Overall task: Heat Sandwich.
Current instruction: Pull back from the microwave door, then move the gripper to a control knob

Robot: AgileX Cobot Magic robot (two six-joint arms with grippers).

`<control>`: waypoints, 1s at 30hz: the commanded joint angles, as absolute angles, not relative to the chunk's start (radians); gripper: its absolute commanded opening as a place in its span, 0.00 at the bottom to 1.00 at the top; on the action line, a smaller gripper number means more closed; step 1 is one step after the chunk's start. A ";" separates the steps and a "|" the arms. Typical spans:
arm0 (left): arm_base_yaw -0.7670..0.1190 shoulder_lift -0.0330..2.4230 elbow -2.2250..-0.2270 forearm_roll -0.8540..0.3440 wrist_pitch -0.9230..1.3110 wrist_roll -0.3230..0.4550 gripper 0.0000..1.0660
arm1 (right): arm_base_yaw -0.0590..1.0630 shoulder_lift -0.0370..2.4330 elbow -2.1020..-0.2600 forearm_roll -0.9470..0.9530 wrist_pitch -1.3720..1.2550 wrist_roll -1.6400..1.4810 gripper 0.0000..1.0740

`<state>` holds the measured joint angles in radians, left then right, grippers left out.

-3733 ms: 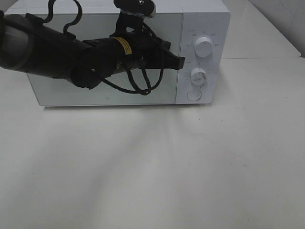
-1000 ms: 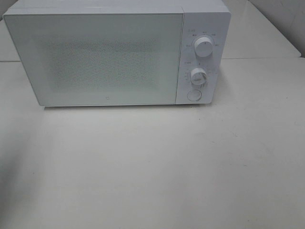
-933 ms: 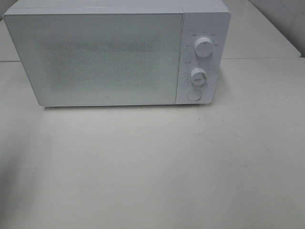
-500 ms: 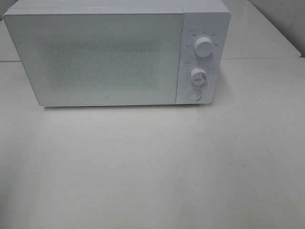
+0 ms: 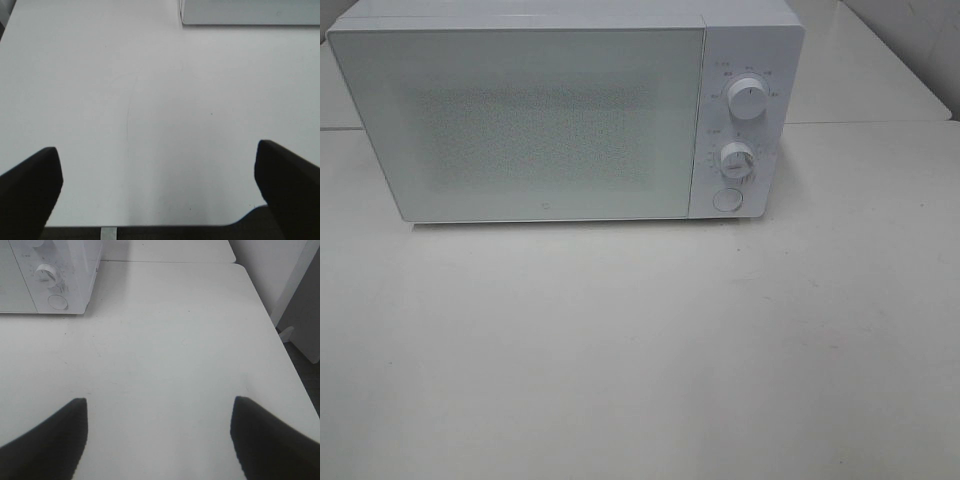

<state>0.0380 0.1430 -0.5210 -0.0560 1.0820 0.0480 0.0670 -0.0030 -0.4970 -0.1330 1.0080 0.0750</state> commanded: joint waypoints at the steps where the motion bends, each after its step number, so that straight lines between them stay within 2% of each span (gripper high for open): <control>1: 0.040 0.074 -0.516 -0.066 1.068 0.042 0.94 | 0.061 -0.029 -0.497 -0.131 0.996 0.068 0.71; 9: 0.040 -0.033 -0.516 -0.065 1.067 0.043 0.94 | 0.061 -0.029 -0.497 -0.131 0.996 0.068 0.71; 30: 0.040 -0.030 -0.516 -0.065 1.067 0.043 0.94 | 0.061 -0.029 -0.497 -0.131 0.996 0.068 0.71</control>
<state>0.0380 -0.0040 -0.5170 -0.0560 1.0770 0.0480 0.0670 -0.0030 -0.4970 -0.1330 1.0080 0.0750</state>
